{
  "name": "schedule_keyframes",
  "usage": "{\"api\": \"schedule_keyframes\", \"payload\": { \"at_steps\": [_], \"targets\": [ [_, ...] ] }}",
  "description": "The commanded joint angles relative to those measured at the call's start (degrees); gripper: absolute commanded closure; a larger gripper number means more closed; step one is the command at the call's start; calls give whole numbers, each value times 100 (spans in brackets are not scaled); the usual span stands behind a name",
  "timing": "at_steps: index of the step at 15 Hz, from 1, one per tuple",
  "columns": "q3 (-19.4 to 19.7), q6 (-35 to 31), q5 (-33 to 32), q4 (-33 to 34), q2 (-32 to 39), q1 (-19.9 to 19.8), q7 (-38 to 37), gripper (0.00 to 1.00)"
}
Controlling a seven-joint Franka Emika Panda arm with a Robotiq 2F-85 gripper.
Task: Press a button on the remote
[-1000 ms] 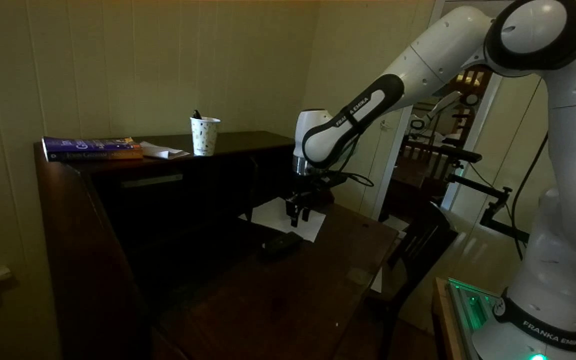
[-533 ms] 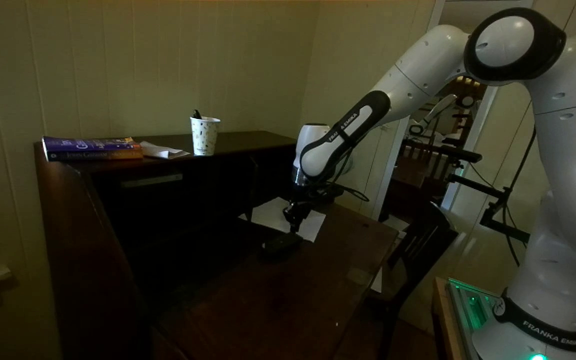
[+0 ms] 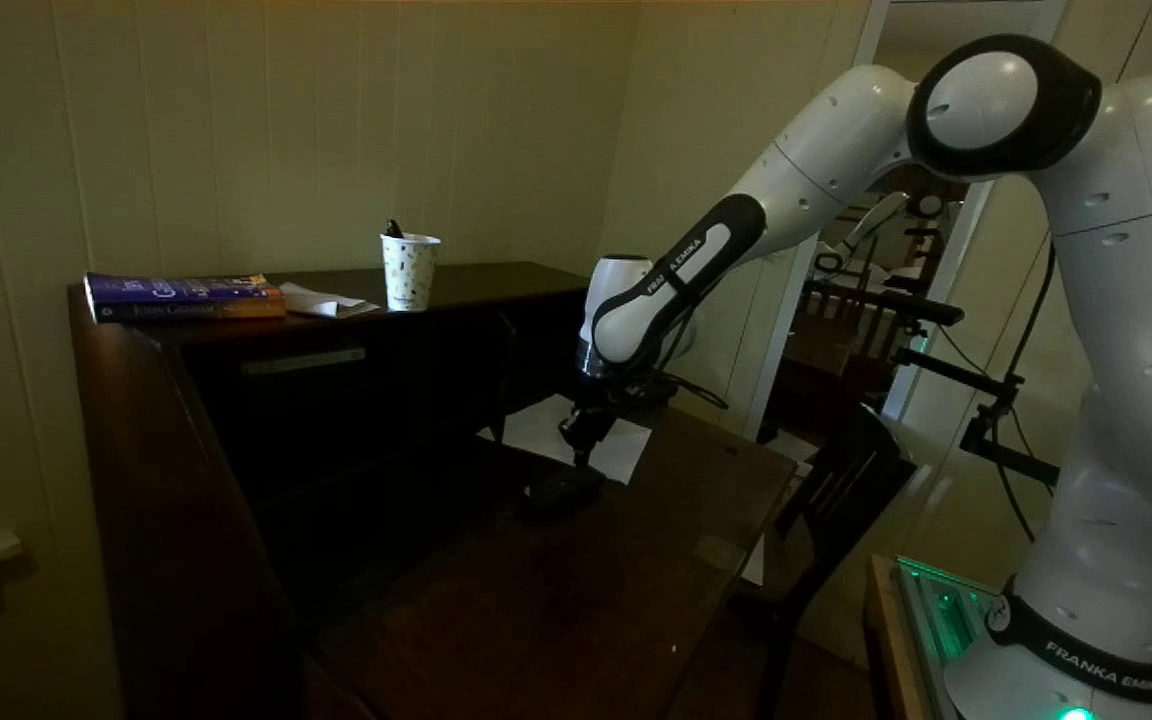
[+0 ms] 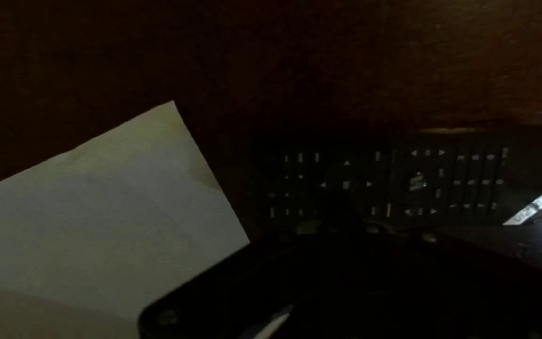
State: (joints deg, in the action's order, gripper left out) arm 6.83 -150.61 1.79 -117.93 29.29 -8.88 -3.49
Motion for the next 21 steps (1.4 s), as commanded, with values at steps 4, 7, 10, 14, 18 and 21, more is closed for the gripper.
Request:
{"api": "schedule_keyframes", "payload": {
  "at_steps": [4, 7, 10, 14, 18, 21],
  "targets": [
    [21, 58, 75, 201, 239, -49, 19, 100],
    [53, 106, 53, 201, 258, -25, -20, 100],
    [53, 97, 49, 203, 285, -19, -20, 100],
    [70, 138, 32, 230, 332, 2, -54, 100],
    [32, 198, 54, 290, 458, -2, -47, 100],
    [33, 285, 31, 362, 569, 26, -65, 100]
  ]
}}
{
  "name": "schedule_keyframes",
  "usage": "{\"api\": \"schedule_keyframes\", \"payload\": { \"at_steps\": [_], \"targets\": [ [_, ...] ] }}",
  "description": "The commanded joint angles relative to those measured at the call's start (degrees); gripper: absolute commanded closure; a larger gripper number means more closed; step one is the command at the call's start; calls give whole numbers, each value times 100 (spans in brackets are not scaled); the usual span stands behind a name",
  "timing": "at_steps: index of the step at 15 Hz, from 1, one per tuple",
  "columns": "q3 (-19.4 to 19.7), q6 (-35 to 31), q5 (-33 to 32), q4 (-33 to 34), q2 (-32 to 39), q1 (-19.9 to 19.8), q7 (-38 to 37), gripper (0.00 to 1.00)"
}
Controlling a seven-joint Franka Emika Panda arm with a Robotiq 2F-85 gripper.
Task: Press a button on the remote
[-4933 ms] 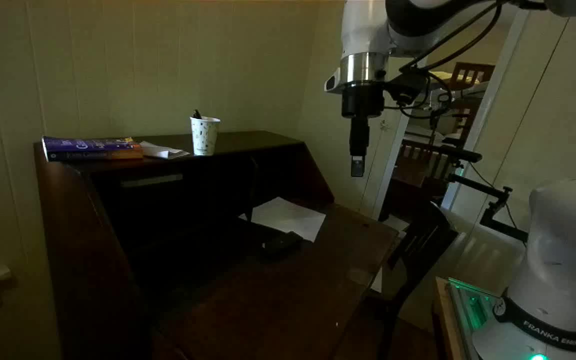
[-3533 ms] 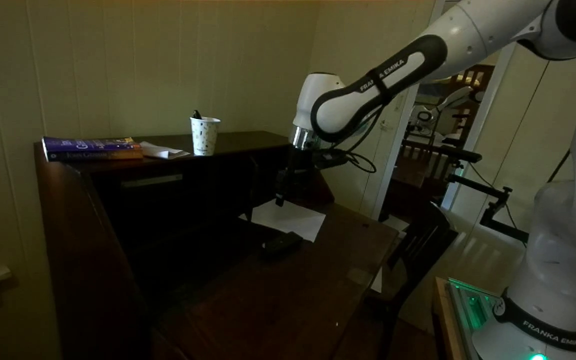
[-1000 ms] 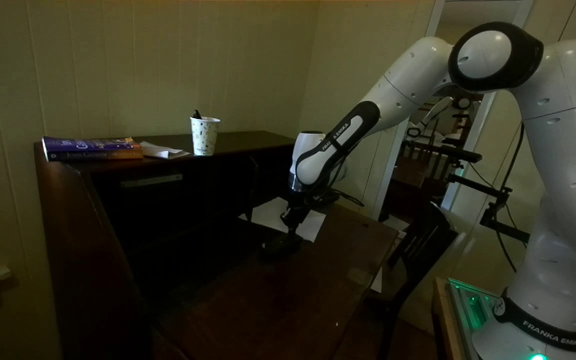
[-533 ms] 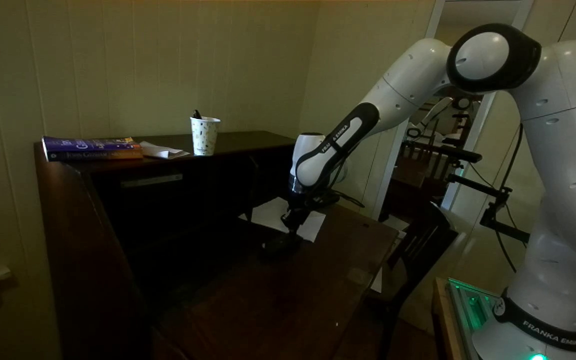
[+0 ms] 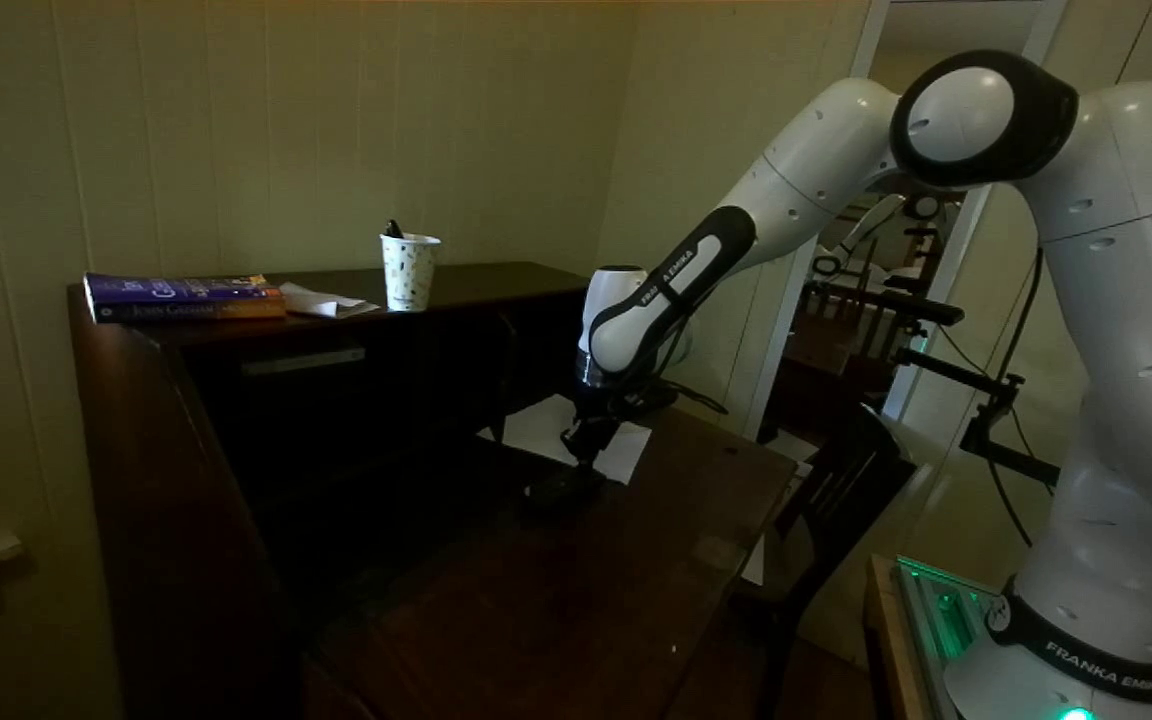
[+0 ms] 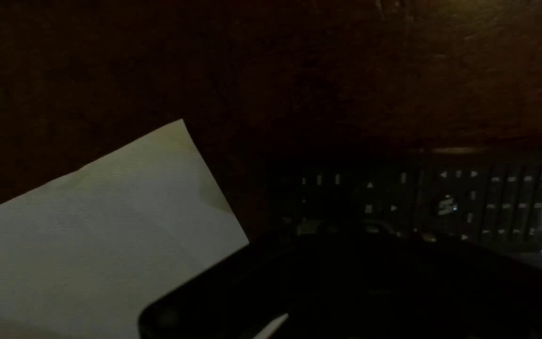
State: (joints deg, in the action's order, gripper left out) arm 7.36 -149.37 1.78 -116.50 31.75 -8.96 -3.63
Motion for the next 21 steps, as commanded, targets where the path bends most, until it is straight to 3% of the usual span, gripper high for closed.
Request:
{"api": "schedule_keyframes", "payload": {
  "at_steps": [1, 10, 11, 14, 21],
  "targets": [
    [1, 189, 12, 240, 321, 46, -70, 100],
    [155, 374, -59, 0, -364, 110, -222, 100],
    [105, 491, 33, -18, -449, 68, -213, 74],
    [129, 997, 106, -165, -904, 109, -515, 60],
    [2, 1475, 485, -548, -1976, 111, -857, 12]
  ]
}}
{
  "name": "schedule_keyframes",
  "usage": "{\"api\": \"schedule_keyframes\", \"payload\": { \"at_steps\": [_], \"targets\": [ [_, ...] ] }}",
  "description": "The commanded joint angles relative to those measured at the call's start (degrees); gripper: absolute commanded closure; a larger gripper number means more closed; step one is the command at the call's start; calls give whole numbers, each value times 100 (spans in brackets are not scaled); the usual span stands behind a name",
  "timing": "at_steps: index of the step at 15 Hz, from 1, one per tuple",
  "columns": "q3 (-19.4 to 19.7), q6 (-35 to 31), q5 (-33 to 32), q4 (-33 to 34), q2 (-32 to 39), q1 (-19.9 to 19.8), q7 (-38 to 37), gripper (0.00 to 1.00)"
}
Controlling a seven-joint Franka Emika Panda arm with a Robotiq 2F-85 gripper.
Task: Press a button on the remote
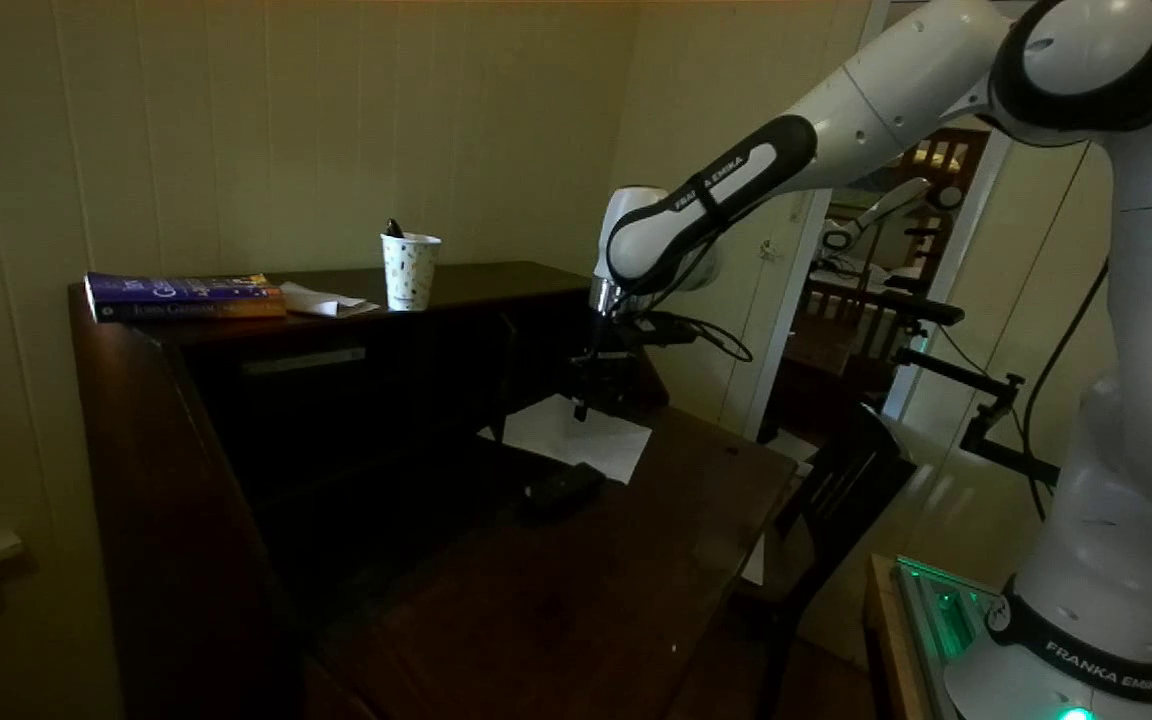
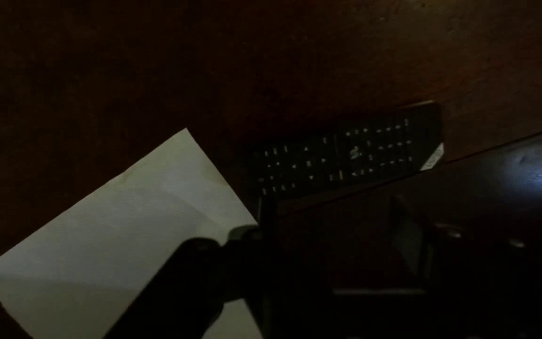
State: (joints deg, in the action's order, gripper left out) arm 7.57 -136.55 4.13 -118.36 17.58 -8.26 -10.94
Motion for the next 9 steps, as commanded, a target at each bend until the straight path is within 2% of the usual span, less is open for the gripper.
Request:
{"api": "schedule_keyframes", "payload": {
  "at_steps": [1, 2, 4, 5, 9],
  "targets": [
    [-7, 253, 207, -412, -670, 57, -94, 4],
    [-7, 287, 220, -469, -783, 56, -69, 1],
    [17, 323, 140, -606, -984, 56, -45, 0],
    [21, 262, 80, -294, -641, 54, -34, 0],
    [25, 261, 78, -315, -664, 52, -31, 0]
  ]
}}
